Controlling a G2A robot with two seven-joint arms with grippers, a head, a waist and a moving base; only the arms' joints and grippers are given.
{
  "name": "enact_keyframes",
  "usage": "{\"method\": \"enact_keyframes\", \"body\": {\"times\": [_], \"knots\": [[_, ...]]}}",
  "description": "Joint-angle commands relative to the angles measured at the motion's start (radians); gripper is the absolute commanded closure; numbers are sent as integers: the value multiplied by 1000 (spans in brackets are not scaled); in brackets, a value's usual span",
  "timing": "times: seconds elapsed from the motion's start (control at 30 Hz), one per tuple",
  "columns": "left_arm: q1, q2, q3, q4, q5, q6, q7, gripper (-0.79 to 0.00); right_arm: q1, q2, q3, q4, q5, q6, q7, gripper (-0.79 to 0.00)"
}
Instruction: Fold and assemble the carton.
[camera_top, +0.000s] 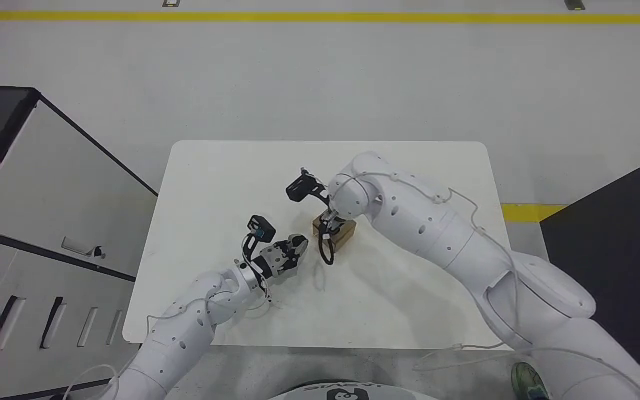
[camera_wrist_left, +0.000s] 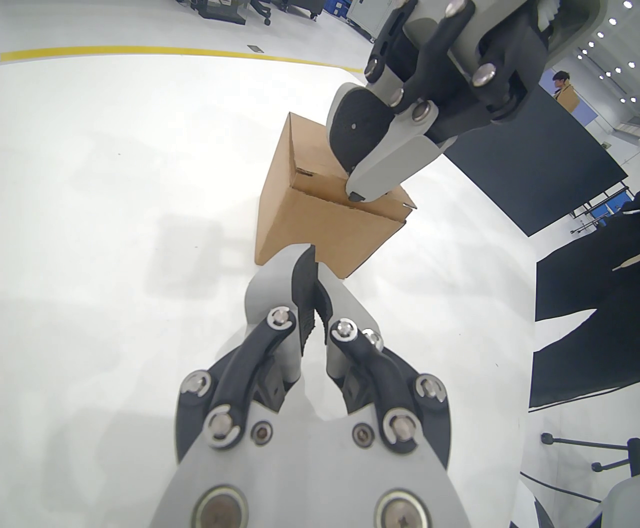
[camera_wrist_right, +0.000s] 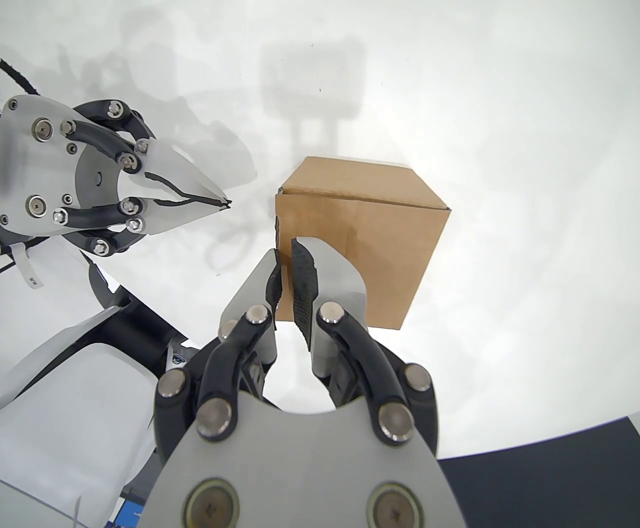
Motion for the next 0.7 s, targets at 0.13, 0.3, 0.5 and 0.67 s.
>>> {"method": "enact_keyframes", "body": {"times": [0.13,0.3,0.5,0.67], "knots": [[0,0,0,0,0,0,0,0,2,-9,3,19,0,-5,1,-22],[0,0,0,0,0,0,0,0,2,-13,20,35,18,-12,-8,-148],[0,0,0,0,0,0,0,0,-7,-8,61,43,60,-33,-19,-222],[0,0,0,0,0,0,0,0,-22,5,111,39,104,-43,-33,-160]]}}
